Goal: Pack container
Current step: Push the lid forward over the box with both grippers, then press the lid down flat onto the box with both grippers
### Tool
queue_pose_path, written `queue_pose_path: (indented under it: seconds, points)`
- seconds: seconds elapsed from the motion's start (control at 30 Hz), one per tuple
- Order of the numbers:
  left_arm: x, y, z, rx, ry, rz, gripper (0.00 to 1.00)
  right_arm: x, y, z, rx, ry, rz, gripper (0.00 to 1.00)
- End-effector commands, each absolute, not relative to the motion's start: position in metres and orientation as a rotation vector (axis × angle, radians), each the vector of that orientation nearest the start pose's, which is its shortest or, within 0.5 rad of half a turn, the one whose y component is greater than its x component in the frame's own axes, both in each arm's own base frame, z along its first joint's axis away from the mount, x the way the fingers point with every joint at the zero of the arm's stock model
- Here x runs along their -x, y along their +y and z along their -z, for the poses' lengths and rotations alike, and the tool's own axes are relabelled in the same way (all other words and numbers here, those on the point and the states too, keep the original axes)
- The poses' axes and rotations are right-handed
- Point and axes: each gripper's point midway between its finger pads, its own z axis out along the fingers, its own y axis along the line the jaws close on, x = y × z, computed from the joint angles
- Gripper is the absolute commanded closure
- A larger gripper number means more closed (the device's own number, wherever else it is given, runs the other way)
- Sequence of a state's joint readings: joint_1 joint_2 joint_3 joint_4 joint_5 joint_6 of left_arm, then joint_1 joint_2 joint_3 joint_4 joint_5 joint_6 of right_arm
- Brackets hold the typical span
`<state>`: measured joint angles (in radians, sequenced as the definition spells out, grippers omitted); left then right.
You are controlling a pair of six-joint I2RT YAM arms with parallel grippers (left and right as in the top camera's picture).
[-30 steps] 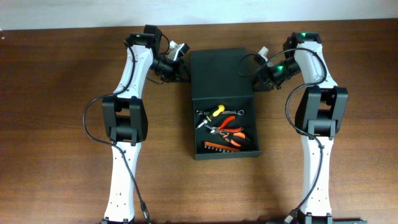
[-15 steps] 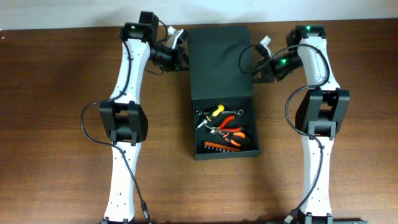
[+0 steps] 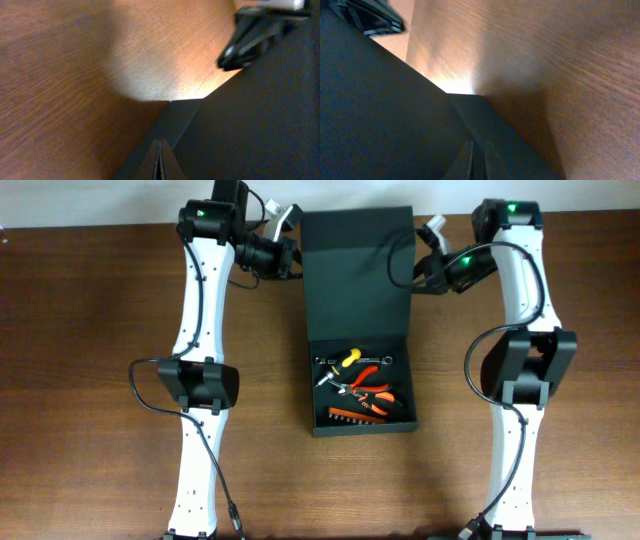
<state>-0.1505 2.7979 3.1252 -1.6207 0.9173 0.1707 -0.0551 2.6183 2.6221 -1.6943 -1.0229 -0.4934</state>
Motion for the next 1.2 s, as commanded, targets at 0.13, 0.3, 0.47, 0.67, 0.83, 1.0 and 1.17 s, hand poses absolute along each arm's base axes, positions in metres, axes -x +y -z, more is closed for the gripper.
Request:
queue_pose_path:
  seconds: [0.13,0.3,0.47,0.67,0.83,1.0,1.17]
  points:
    - [-0.489,-0.224,-0.220,-0.661,2.419,1.260,0.98,-0.468,0.129,-0.235,0.571,2.394,-1.372,0.90]
    - [-0.480,-0.223,-0.244,-0.676,2.387,1.245,0.98,-0.461,0.129,-0.259,0.571,2.369,-1.348,0.89]
    - [-0.462,-0.224,-0.278,-0.668,2.362,1.271,0.98,-0.453,0.127,-0.278,0.533,2.391,-1.301,0.89]
    - [-0.428,-0.240,-0.335,-0.770,2.246,1.240,0.98,-0.439,0.120,-0.305,0.463,2.433,-1.199,0.89]
    - [-0.392,-0.257,-0.375,-0.830,2.180,1.224,0.98,-0.424,0.119,-0.327,0.381,2.468,-1.128,0.87]
    - [-0.375,-0.263,-0.389,-0.857,2.186,0.997,0.98,-0.406,0.114,-0.340,0.323,2.531,-0.928,0.85]
    - [-0.385,-0.244,-0.387,-0.779,2.234,0.579,0.98,-0.389,0.092,-0.336,0.314,2.611,-0.567,0.83]
